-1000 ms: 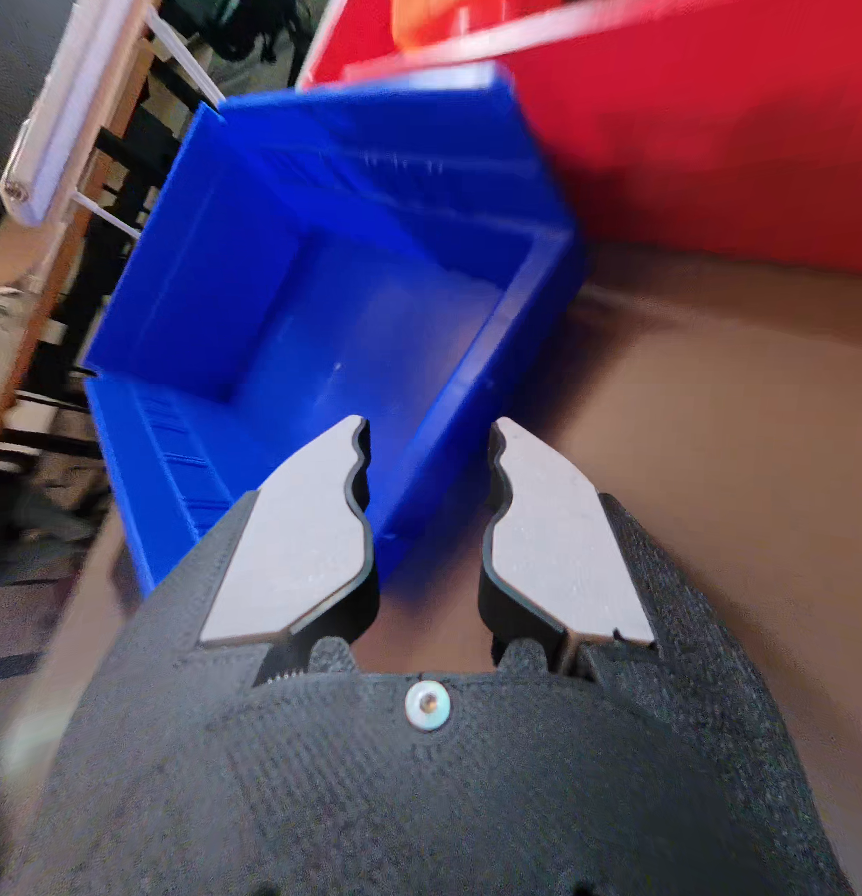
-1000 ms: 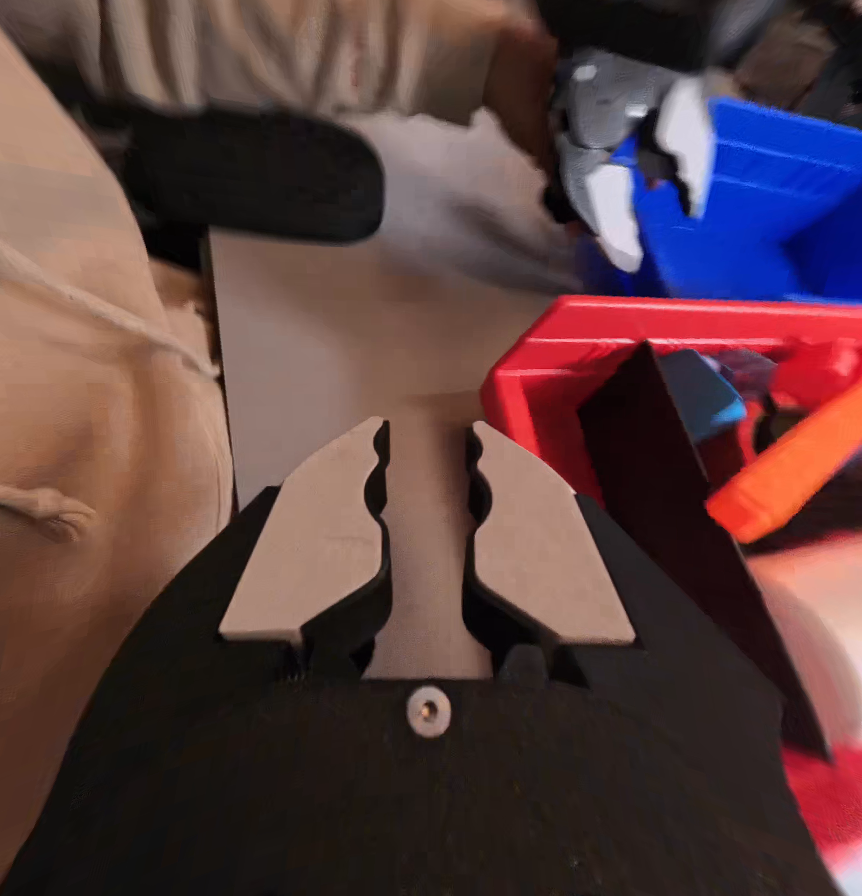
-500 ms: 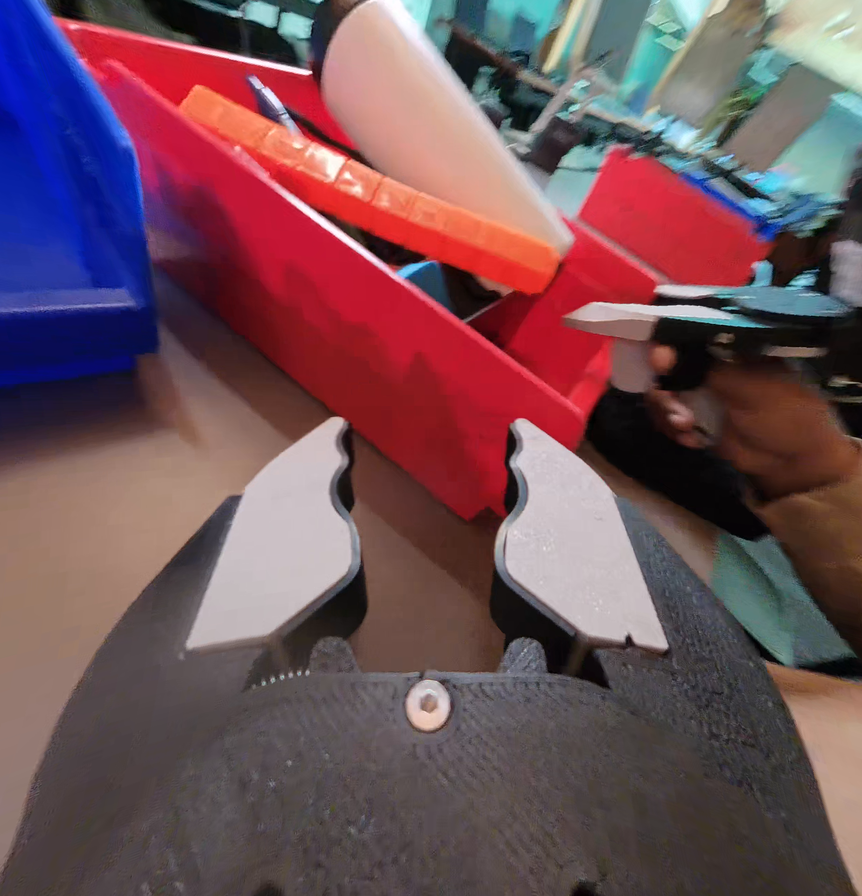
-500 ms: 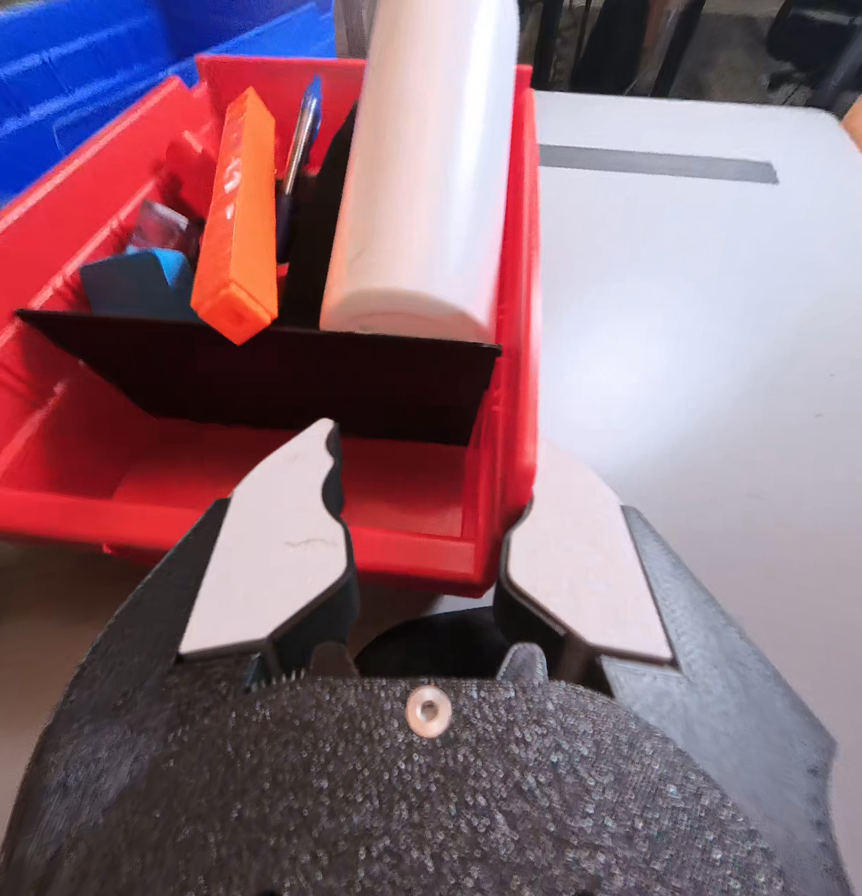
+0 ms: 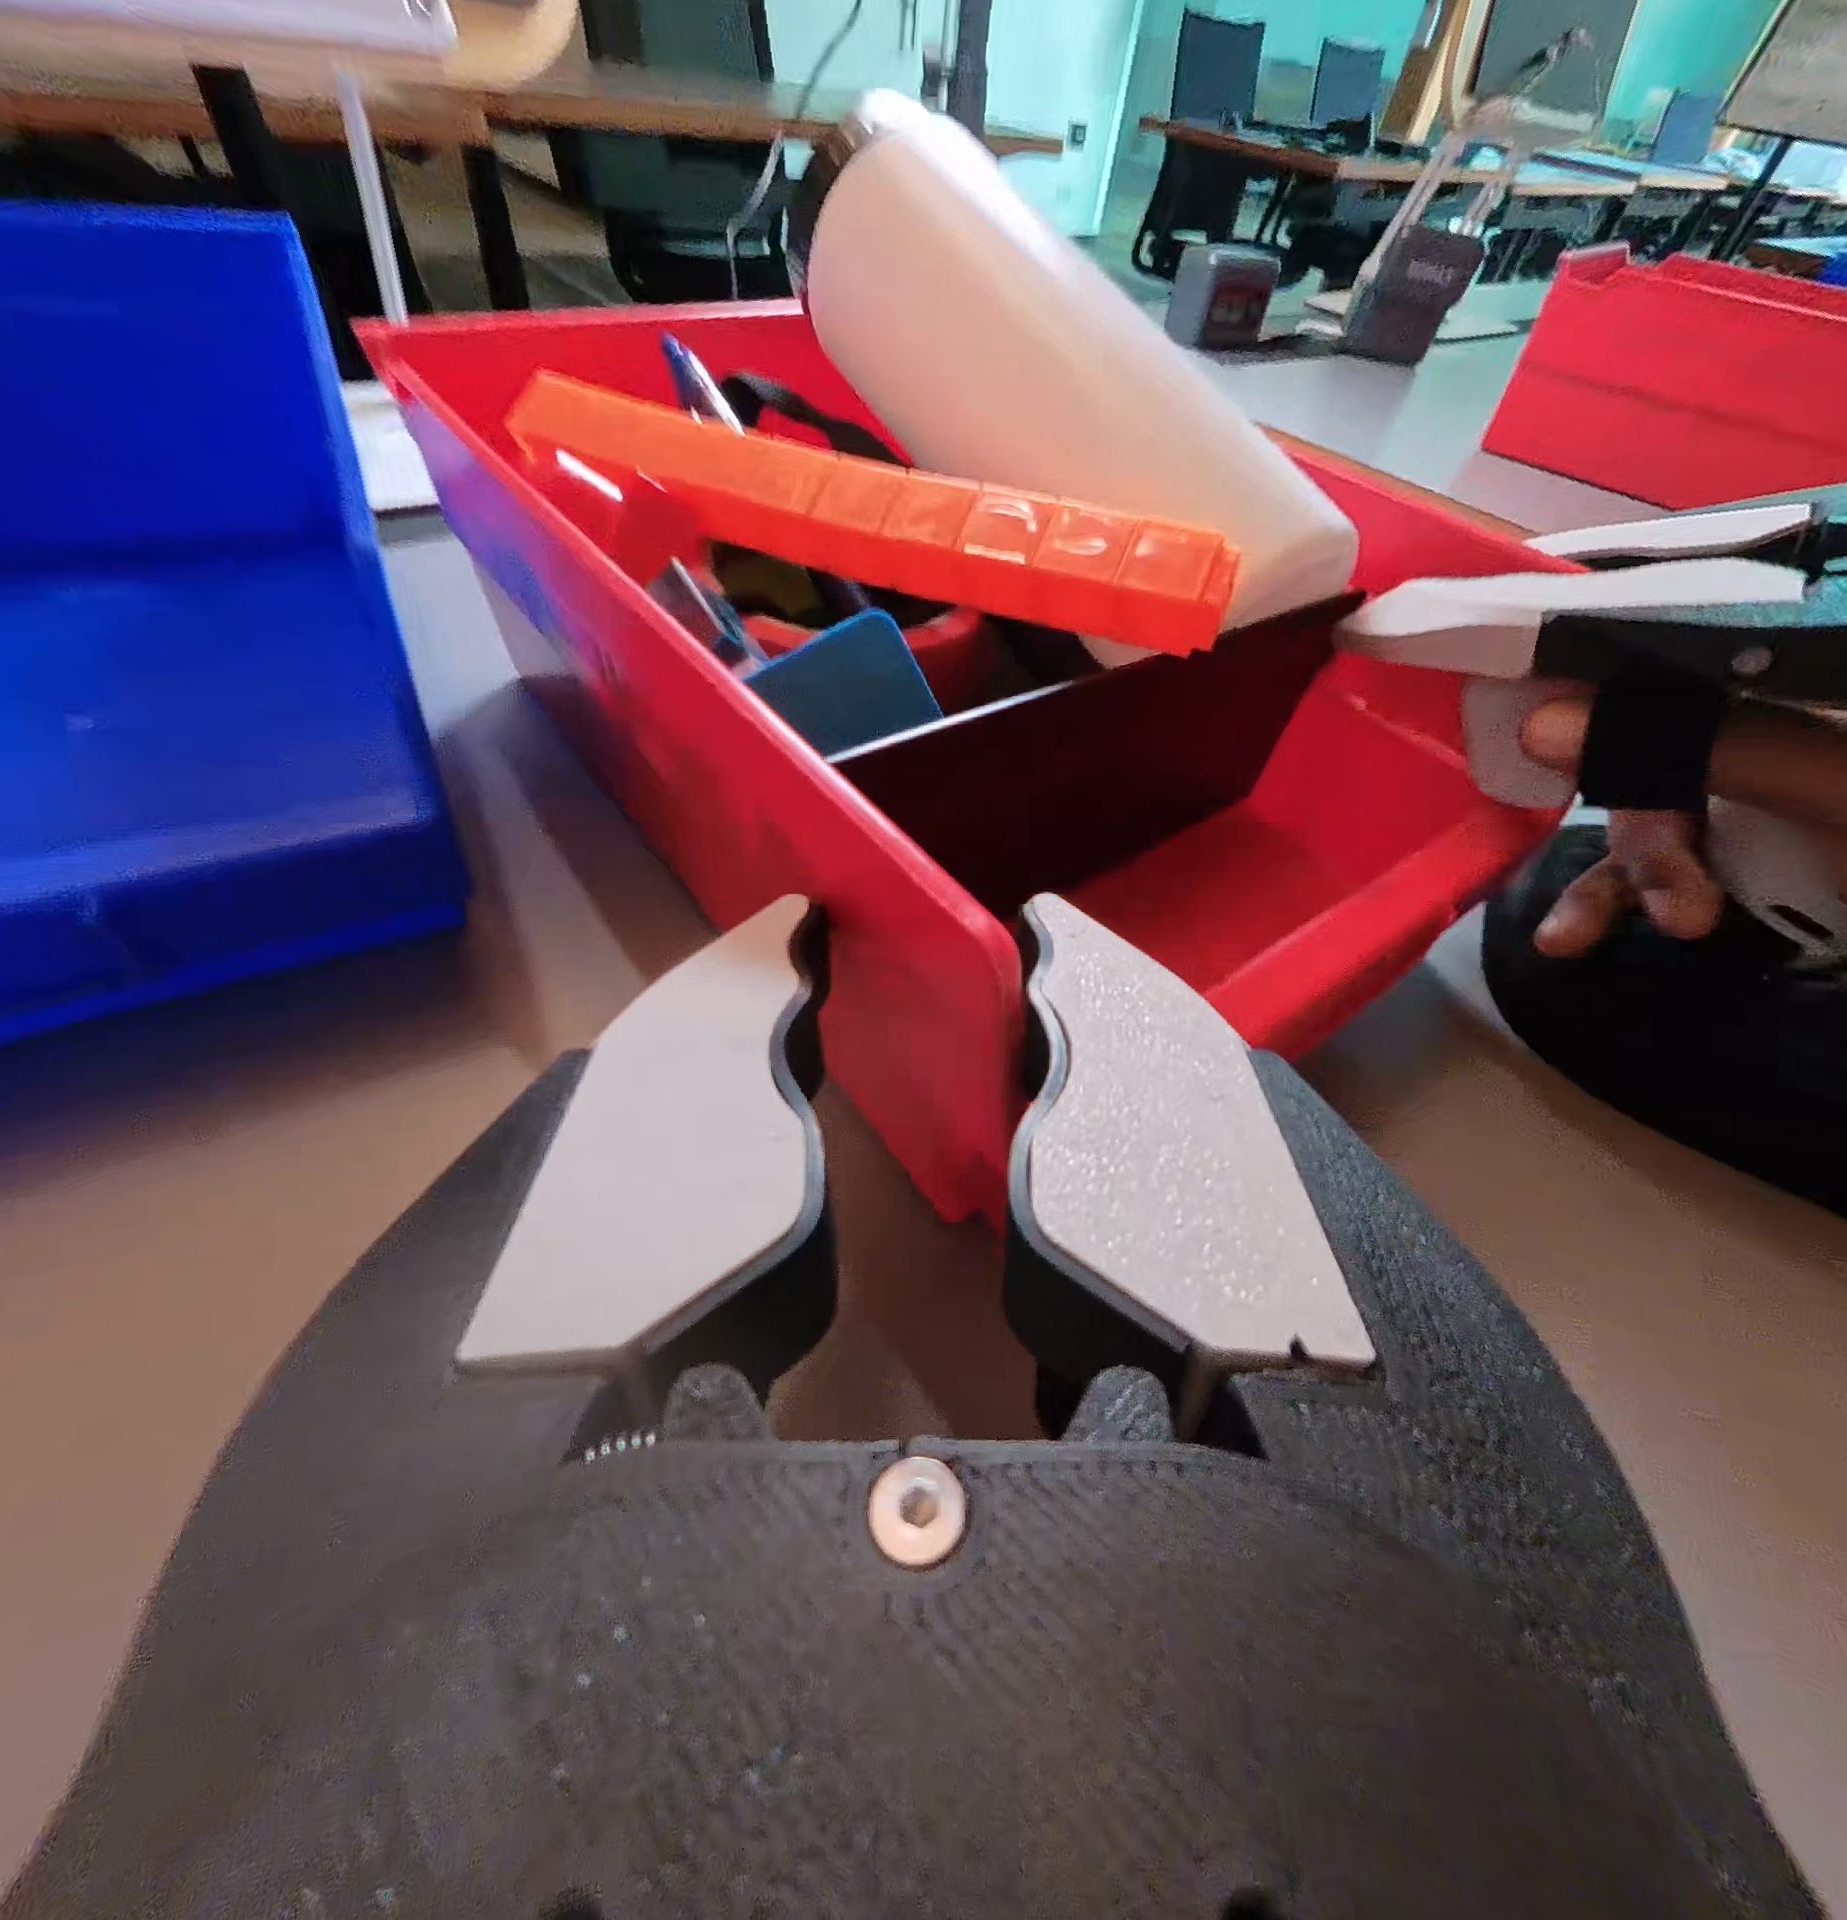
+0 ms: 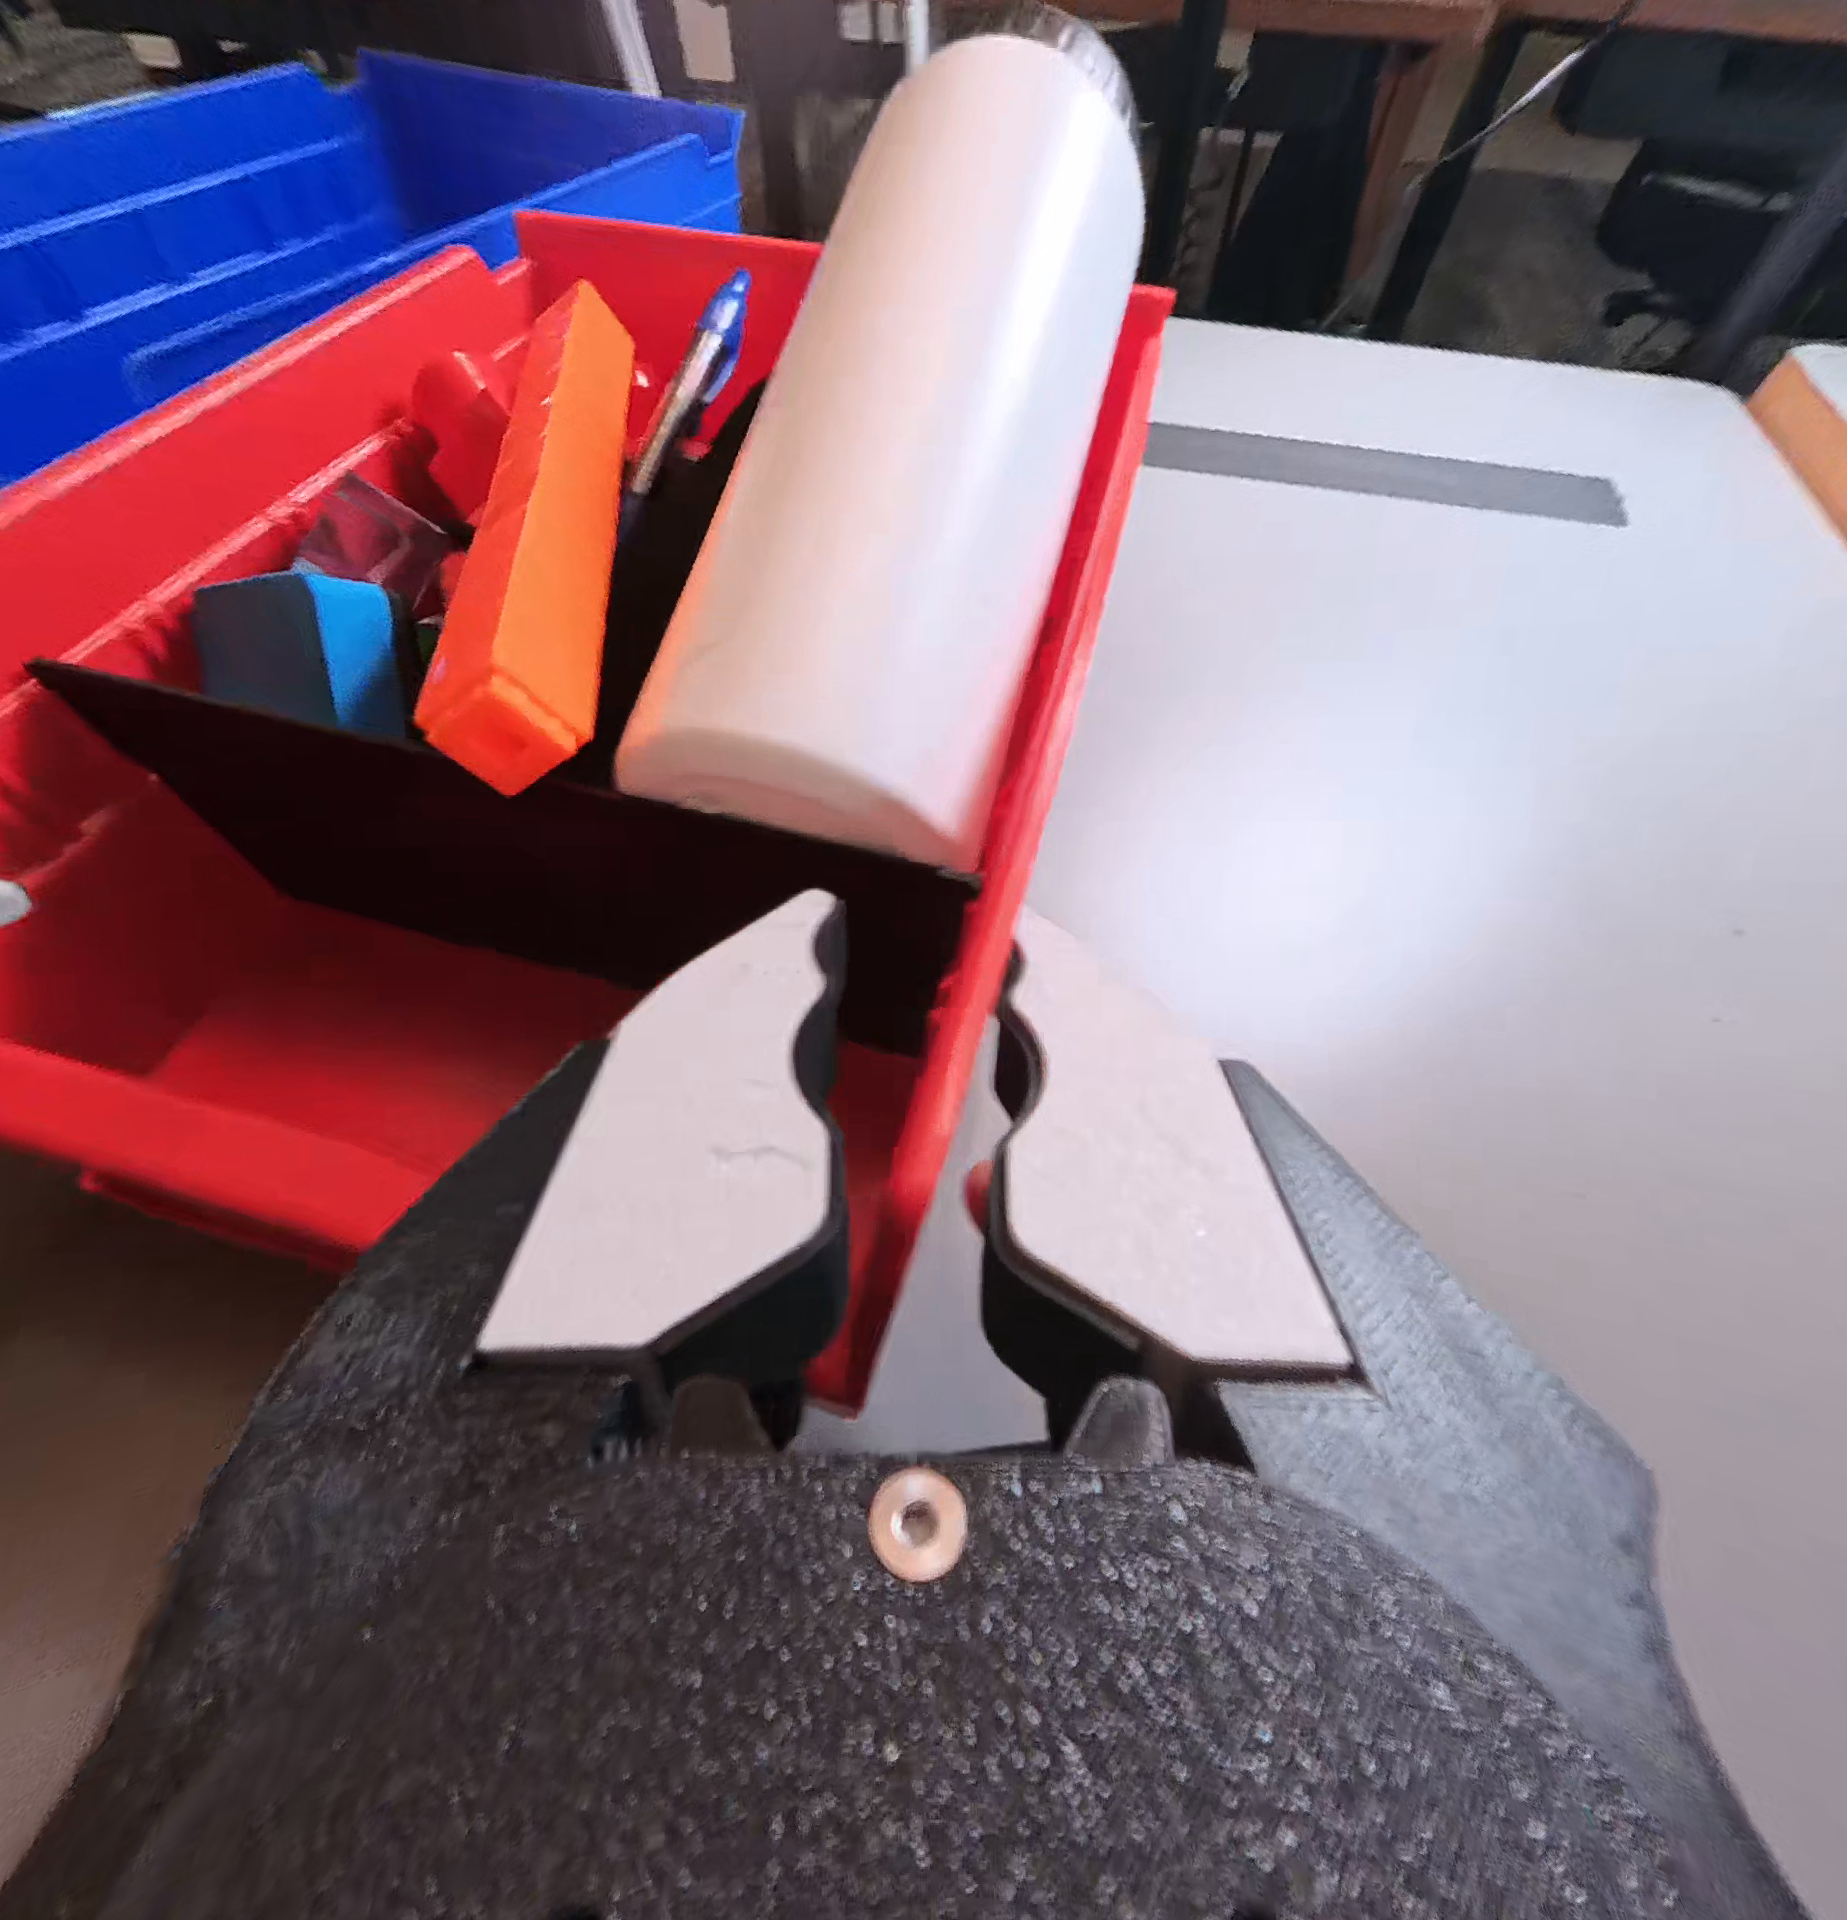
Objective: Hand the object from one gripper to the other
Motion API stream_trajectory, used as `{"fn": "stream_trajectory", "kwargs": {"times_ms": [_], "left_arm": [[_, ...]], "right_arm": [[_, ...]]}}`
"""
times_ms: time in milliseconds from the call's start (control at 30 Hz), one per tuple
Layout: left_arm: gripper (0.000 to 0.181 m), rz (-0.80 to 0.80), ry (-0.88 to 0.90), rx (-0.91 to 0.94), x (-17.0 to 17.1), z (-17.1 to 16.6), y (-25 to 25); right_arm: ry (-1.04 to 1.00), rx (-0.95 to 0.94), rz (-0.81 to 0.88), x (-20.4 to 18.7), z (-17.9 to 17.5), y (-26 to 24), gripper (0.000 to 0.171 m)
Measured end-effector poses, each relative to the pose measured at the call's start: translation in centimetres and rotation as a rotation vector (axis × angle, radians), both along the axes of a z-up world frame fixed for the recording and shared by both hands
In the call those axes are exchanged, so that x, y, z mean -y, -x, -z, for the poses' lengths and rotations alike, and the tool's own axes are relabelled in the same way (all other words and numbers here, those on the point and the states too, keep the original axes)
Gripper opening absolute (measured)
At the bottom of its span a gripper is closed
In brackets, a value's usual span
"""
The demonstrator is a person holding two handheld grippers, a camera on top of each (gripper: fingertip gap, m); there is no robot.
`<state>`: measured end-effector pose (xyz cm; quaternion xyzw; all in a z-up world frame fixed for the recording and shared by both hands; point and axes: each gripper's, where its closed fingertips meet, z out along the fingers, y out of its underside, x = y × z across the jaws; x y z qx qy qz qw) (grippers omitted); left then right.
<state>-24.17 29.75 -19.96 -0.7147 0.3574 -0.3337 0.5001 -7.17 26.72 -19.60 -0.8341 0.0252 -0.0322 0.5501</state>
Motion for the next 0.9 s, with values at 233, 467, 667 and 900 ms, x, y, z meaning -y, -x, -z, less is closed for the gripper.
{"fn": "stream_trajectory", "kwargs": {"times_ms": [233,467,667,900], "left_arm": [[0.025,-0.028,-0.038,-0.061,-1.3,-0.2,-0.5],[0.02,-0.067,-0.068,-0.048,-2.0,-0.3,-0.4],[0.017,-0.112,-0.073,-0.027,-2.7,-0.9,-0.5],[0.016,-0.074,-0.062,0.002,-1.4,-3.3,-0.3]], "right_arm": [[0.051,0.112,0.038,0.6,0.1,-0.6,0.021],[0.054,0.107,0.07,0.4,0.2,-0.6,0.02],[0.018,0.084,0.122,0.2,0.0,-0.8,0.016],[0.003,0.142,0.132,1.6,-3.5,-0.4,0.017]]}}
